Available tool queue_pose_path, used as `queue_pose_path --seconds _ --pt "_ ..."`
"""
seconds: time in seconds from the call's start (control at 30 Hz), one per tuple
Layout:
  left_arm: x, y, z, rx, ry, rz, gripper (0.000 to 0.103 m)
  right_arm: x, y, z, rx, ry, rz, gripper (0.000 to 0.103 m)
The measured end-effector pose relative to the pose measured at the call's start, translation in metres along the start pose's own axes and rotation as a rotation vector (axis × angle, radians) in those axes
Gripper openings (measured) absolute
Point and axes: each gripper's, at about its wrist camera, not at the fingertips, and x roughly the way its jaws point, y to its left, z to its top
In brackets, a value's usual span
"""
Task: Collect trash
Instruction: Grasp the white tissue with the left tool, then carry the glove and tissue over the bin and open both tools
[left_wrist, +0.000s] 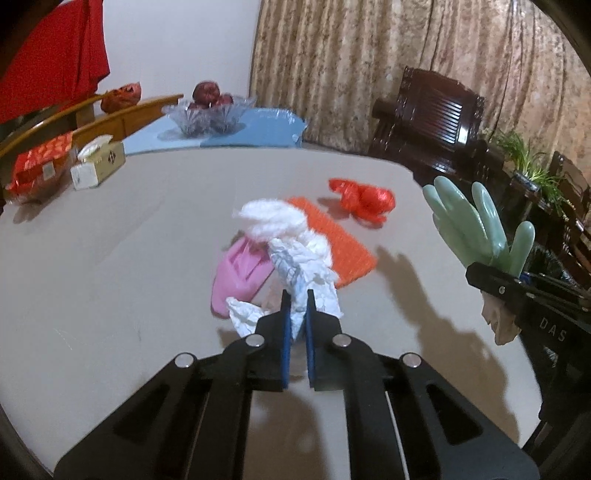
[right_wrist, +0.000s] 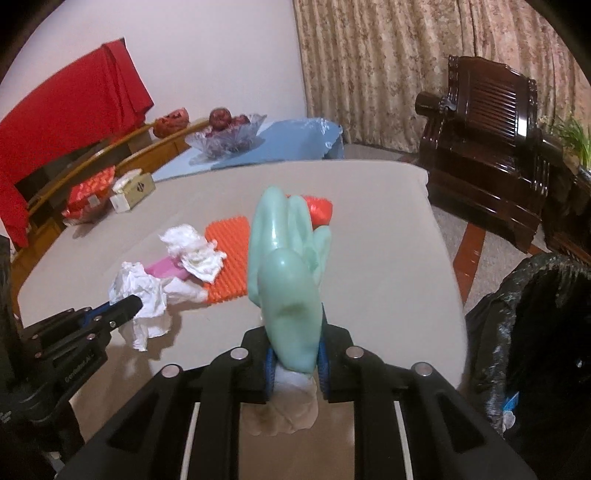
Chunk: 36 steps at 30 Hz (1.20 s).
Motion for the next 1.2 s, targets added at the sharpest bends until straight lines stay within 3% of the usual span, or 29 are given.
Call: queue_pose_path --seconds 0.3,0.6,0.9,1.2 --pt "-0.022 -0.028 0.020 0.026 -0.047 -0.042 0.006 -0.039 -0.011 0.012 0.012 -0.067 -0.005 0.018" --pt "-0.034 -0.080 0.031 0.086 -0.075 -0.123 0.006 -0.082 -0.043 0.016 0.052 -0.129 -0.052 0.018" --pt "-0.032 -0.141 0.036 0.154 -0.080 -0.230 0.006 -0.122 -0.094 0.005 0.126 -0.168 -0.152 0.018" --pt "-0.018 -0.220 0.030 0.234 -0.062 -0.357 0.006 -0.158 -0.161 -0.028 0.218 -0.156 -0.299 0.018"
